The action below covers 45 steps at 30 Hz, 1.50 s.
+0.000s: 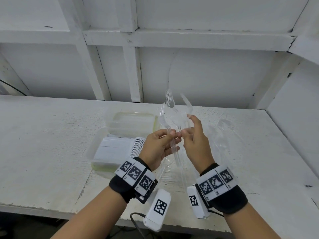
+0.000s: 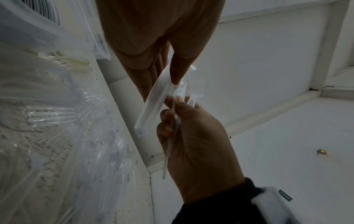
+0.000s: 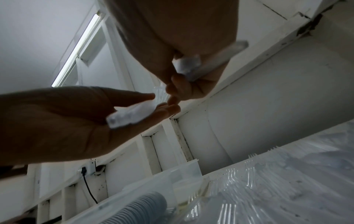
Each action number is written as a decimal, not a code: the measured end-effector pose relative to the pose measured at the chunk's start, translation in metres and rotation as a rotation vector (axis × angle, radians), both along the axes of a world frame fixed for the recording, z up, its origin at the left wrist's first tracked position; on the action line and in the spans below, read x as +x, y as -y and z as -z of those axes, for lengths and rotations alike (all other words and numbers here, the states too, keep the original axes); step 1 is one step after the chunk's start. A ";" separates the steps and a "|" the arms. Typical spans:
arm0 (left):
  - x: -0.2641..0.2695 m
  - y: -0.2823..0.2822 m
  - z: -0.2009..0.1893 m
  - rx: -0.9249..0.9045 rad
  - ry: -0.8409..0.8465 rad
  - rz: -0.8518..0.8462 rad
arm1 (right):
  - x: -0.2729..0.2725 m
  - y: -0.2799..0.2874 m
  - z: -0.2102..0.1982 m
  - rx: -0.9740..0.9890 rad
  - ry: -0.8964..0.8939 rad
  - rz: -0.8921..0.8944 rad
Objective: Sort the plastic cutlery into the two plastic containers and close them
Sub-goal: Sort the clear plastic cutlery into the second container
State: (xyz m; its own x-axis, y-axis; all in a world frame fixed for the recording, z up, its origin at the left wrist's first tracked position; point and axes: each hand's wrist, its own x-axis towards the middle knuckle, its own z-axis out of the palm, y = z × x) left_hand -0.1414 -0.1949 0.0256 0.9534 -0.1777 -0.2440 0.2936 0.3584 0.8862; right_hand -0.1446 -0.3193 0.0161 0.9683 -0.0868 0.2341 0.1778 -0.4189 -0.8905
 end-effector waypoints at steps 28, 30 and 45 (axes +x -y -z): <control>-0.003 0.007 0.000 0.092 0.032 -0.052 | 0.000 -0.014 0.010 0.061 -0.067 0.006; -0.004 0.008 0.000 0.097 0.041 -0.047 | 0.001 -0.014 0.009 -0.001 -0.032 0.033; -0.003 0.005 0.006 0.156 0.048 0.025 | -0.007 -0.008 0.005 -0.026 -0.028 0.014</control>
